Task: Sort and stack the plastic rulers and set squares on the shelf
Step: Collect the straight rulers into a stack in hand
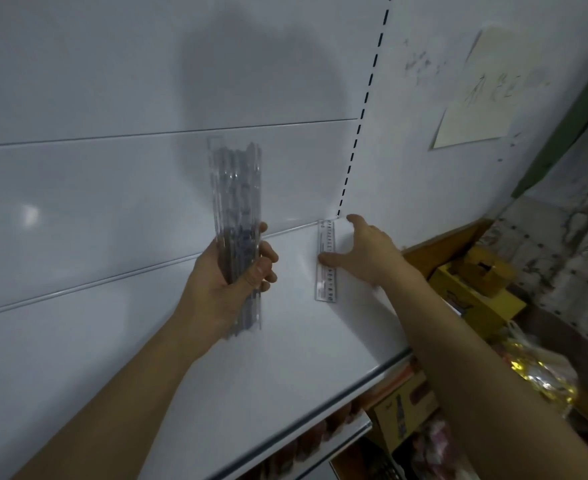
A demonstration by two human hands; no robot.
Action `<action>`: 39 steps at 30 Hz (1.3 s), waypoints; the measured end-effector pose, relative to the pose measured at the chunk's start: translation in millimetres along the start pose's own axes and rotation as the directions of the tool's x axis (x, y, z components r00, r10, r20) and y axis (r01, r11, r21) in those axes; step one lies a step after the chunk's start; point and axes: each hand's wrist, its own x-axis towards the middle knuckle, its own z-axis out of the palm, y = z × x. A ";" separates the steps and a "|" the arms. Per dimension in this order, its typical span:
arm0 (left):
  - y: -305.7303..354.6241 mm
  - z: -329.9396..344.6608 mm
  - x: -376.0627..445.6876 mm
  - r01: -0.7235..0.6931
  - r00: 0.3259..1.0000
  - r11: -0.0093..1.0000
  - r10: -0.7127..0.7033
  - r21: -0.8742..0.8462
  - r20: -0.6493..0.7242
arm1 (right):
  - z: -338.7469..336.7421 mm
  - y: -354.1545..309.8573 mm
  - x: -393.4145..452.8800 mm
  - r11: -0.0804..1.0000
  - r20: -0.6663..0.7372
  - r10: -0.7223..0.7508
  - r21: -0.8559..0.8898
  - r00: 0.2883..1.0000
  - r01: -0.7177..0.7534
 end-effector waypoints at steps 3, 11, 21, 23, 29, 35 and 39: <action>-0.4 0.8 -3.3 -0.020 0.999 0.993 0.016 0.118 0.031 | -15.0 16.1 2.5 0.997 0.035 0.025 0.070 0.999 -0.027; 1.3 1.7 -5.1 0.045 0.998 0.997 -0.047 0.063 0.039 | -18.6 44.2 2.2 0.972 -0.157 0.006 0.231 0.988 0.031; 2.0 1.0 -4.7 0.064 0.998 0.996 -0.065 0.059 0.022 | -24.1 53.3 7.8 0.973 -0.126 0.114 0.214 0.985 -0.085; 1.9 0.8 -4.2 0.067 0.997 0.996 -0.068 0.066 0.020 | -23.7 55.1 8.1 0.965 -0.125 0.127 0.246 0.984 -0.093; 1.9 0.9 -4.4 0.090 0.996 0.996 -0.090 0.017 0.010 | -36.8 43.1 -4.1 0.856 -0.162 0.115 0.517 0.980 -0.015; 0.4 -1.1 -4.9 0.199 0.980 0.963 -0.196 -0.181 0.035 | -42.0 -14.3 -49.7 0.471 0.054 -0.295 0.877 0.954 0.096; 1.7 -2.0 -5.7 0.268 0.963 0.944 -0.258 -0.192 0.075 | -27.1 -39.9 -62.8 0.573 0.105 -0.422 0.800 0.901 0.175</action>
